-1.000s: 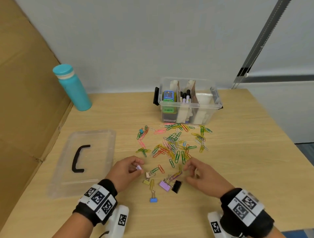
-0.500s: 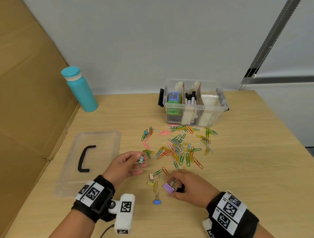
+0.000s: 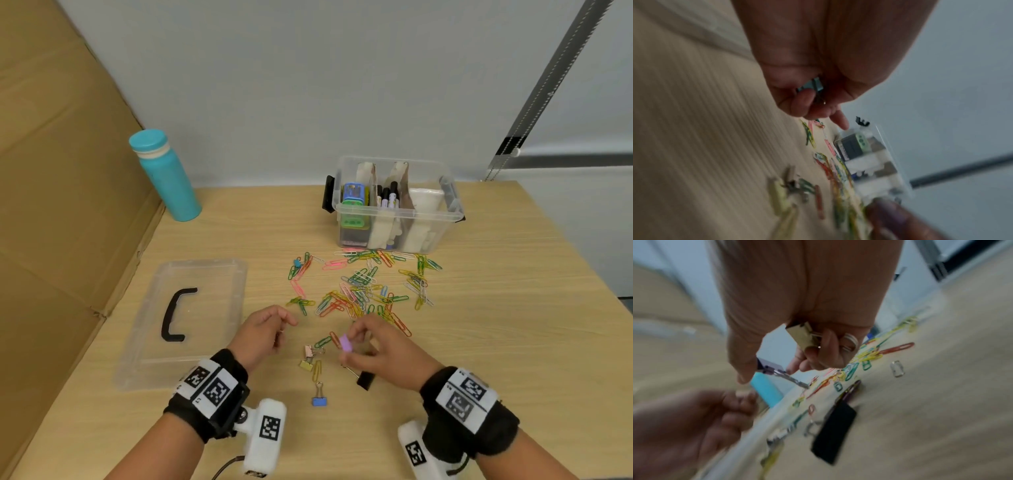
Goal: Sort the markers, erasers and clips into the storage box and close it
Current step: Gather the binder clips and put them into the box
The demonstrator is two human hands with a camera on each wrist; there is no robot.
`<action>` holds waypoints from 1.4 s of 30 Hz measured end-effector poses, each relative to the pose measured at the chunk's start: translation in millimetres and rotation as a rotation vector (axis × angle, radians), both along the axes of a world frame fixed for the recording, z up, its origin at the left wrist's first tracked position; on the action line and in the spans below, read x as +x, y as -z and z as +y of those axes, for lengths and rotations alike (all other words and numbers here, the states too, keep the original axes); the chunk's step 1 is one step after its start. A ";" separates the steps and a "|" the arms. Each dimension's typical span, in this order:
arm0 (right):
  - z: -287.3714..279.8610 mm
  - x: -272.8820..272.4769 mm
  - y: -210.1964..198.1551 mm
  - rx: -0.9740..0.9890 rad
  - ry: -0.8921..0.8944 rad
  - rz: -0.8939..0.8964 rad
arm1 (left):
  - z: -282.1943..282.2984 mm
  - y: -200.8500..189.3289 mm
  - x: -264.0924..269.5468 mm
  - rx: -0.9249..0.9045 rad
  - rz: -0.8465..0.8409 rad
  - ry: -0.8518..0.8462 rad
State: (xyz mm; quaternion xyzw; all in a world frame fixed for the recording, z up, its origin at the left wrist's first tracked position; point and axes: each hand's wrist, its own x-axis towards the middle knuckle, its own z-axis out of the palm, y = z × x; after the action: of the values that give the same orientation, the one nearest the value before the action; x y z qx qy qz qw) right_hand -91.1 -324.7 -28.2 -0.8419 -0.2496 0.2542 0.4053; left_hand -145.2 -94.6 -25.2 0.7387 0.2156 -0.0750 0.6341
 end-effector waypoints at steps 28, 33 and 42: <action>-23.2 293.7 -120.6 0.234 0.701 0.254 | -12.7 -21.8 7.0 0.684 -0.219 0.265; -20.5 283.8 -122.8 -0.006 0.585 0.134 | -32.4 -33.7 23.2 0.651 -0.264 0.270; -70.2 200.2 -43.2 -0.347 0.426 -0.575 | -105.8 -92.9 174.6 0.776 -0.383 0.344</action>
State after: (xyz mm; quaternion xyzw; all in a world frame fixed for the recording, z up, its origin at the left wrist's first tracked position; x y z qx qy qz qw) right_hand 109.1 -394.9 15.0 -0.9676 -0.1263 -0.0434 0.2141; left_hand 29.4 -200.3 67.7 0.9470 -0.0190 0.0449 0.3175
